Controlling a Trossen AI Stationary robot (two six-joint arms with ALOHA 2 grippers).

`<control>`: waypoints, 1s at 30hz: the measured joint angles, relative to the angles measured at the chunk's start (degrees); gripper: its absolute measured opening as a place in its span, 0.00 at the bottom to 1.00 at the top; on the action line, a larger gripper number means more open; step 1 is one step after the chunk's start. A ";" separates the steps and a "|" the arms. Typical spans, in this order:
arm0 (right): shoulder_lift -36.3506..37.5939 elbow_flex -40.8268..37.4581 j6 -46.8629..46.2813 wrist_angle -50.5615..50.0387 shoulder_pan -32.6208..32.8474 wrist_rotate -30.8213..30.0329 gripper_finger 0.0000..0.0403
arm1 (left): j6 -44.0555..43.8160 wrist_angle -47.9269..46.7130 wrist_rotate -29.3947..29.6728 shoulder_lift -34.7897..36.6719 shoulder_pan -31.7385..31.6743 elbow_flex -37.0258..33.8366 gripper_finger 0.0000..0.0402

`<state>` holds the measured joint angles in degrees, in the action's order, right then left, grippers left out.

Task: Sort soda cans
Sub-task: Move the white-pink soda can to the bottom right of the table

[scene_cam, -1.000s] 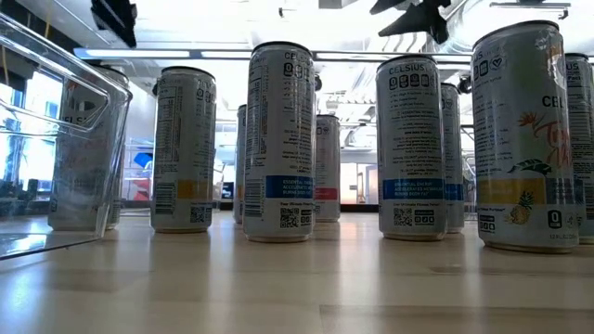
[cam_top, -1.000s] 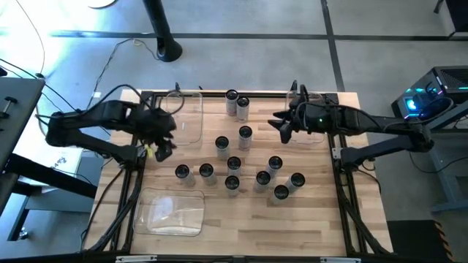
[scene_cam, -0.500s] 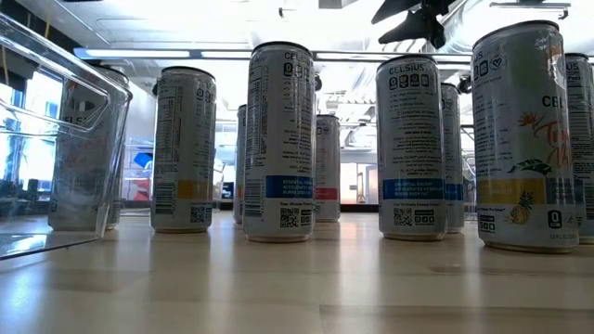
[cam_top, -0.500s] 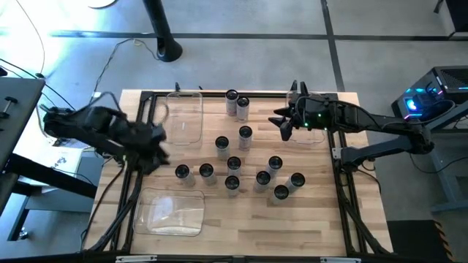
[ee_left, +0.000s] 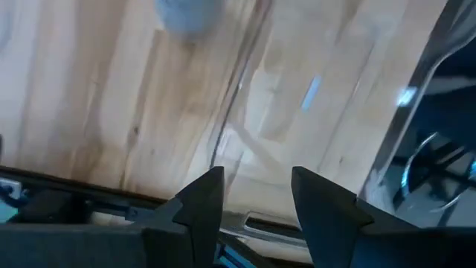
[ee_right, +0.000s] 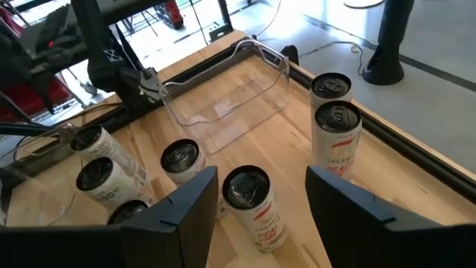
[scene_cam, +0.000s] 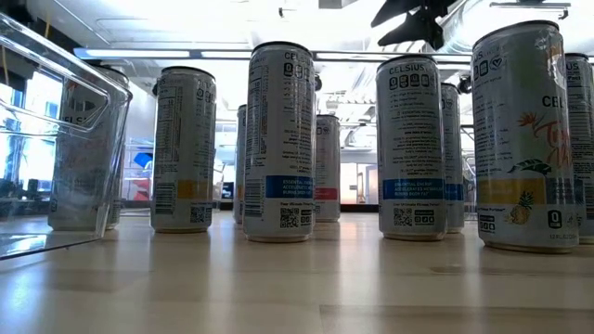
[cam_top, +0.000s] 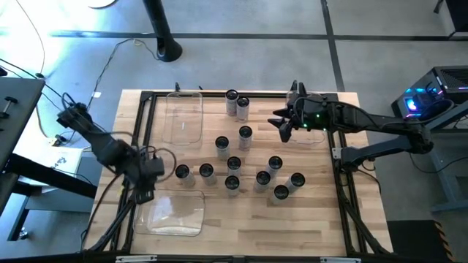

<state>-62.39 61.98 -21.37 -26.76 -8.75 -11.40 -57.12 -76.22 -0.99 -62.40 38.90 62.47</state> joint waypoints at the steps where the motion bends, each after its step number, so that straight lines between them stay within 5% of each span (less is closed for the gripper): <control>1: -0.24 0.00 -0.04 -0.37 0.00 0.00 0.49 | -0.50 0.86 -0.07 -0.15 1.25 -0.74 0.38; 5: -1.32 0.00 -0.63 -1.51 0.00 0.07 0.49 | -4.33 2.27 -0.22 -0.21 6.19 -1.59 0.38; 12: -3.80 0.00 -1.07 -1.73 0.00 0.09 0.49 | -36.23 -3.31 -0.67 1.61 11.06 -1.57 0.38; 18: -6.92 0.00 -0.63 -1.71 0.00 0.12 0.49 | -50.96 -3.42 -2.53 0.45 14.02 -1.75 0.38; 23: -8.29 -0.02 -0.70 -0.93 0.00 1.06 0.49 | -57.96 0.03 -7.65 -0.96 16.66 -6.60 0.38; 30: -7.33 -0.02 -0.46 4.46 0.00 2.99 0.49 | -61.04 6.00 -3.98 -0.93 17.37 -11.14 0.38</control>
<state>-69.72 61.95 -21.82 -22.30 -8.75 -8.40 -118.16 -70.22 -4.98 -63.33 56.27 51.33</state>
